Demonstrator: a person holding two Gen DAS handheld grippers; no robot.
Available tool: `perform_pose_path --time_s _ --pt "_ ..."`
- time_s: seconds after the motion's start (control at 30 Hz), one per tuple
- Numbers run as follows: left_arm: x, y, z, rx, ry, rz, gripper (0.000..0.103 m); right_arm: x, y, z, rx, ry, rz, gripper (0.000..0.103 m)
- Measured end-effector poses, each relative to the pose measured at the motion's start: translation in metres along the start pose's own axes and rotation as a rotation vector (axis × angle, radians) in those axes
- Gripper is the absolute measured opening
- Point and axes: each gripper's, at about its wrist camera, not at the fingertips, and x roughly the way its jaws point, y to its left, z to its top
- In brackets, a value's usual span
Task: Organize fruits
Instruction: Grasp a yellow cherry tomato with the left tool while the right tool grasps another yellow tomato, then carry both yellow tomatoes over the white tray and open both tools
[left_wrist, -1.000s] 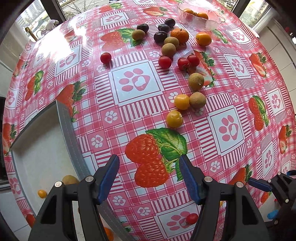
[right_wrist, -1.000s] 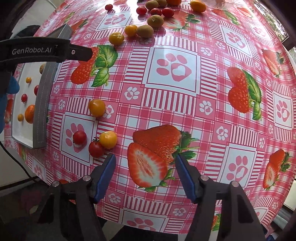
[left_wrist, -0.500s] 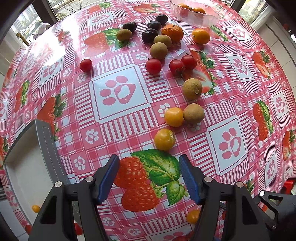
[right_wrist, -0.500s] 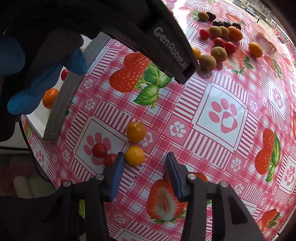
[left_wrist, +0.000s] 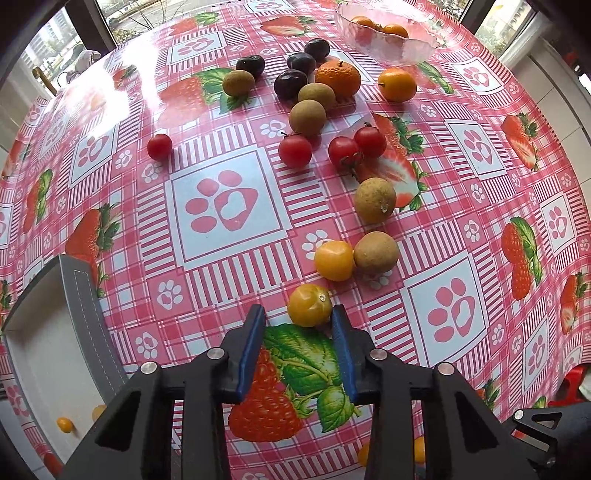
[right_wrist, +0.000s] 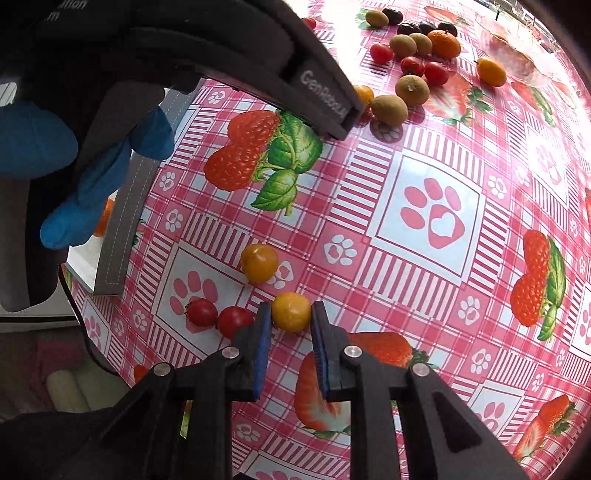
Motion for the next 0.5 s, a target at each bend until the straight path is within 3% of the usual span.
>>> perform_pose_path --time_s 0.03,0.27,0.5 --pt "-0.001 0.000 0.001 0.000 -0.001 -0.018 0.024 -0.002 -0.005 0.000 0.015 0.000 0.003 0.023" --pt "-0.018 0.006 -0.002 -0.010 -0.024 -0.037 0.024 -0.011 -0.047 -0.003 0.116 -0.004 0.026 0.023" --pt "-0.054 0.029 -0.023 -0.062 -0.067 -0.051 0.024 -0.034 -0.059 -0.005 0.173 -0.013 0.041 0.023"
